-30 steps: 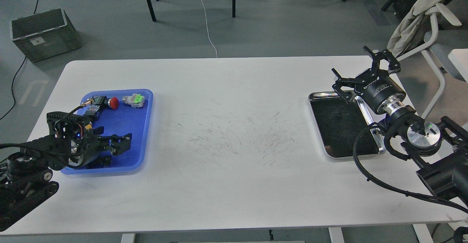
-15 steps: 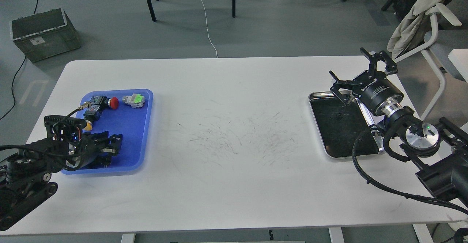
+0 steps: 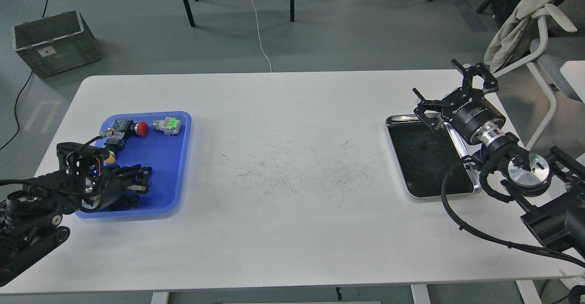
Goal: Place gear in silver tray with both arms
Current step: 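Lift the gear with the left gripper and carry it toward table center, then lower the gear onto the table center, open and retract the left gripper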
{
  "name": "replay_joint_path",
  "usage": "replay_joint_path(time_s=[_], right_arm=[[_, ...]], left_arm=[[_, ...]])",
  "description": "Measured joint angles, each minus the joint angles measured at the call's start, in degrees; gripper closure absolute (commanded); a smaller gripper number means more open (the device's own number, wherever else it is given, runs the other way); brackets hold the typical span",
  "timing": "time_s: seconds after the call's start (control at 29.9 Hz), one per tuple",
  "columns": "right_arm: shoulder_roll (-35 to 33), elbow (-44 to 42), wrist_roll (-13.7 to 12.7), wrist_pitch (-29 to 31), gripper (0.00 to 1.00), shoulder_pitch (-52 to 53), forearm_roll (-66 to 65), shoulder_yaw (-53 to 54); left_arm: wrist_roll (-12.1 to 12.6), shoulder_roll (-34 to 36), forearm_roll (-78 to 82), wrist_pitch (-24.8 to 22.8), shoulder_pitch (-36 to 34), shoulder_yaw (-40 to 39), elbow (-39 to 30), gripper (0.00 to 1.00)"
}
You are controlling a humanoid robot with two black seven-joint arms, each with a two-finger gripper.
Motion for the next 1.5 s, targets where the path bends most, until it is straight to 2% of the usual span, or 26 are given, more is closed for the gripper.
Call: replay_joint_path(time_s=[0.17,0.33,0.5,0.67,0.87,1.1,1.3,1.5], right_arm=[[-0.2,0.0,0.0,0.0,0.02,0.6,0.0,0.4],[-1.4,-0.4,-0.1,-0.1,0.02,1.4,0.0,0.5],[-2.0,-0.6,-0.2,-0.2,0.02,1.6,-0.1,0.5],[-2.4,-0.8,-0.3,-0.4,0.02,1.7,-0.2,0.5],[-2.6,-1.0,-0.3,-0.5,0.02,2.0,-0.2,0.4],[-2.9,-1.8,0.1,-0.6,0.02,2.0,-0.2,0.9],[-3.5,-2.2,0.2,-0.5,0.02,2.0,-0.2,2.0],[-3.9,-2.2,0.2,-0.4,0.02,1.8,-0.2,2.3]], left_arm=[[1.2,5.5,-1.6,-0.7,-6.5,-0.2,-9.0,1.00],[5.4,5.7,-3.7,-4.7,-14.4,-0.3,-19.0,1.00],[10.1,-5.3,-4.5,-8.3,-17.6,0.2,-21.4,1.00],[13.6,-19.9,-3.5,-9.7,-17.1,2.8,-17.7,1.00],[14.0,-33.4,1.2,-9.7,-12.4,4.7,-9.8,1.00],[13.6,-43.8,3.9,-9.4,-8.4,5.2,-7.1,1.00],[13.1,-45.1,5.1,-9.2,-7.5,5.3,-5.1,1.00],[12.0,-45.2,5.2,-7.0,-6.0,7.0,0.9,0.99]])
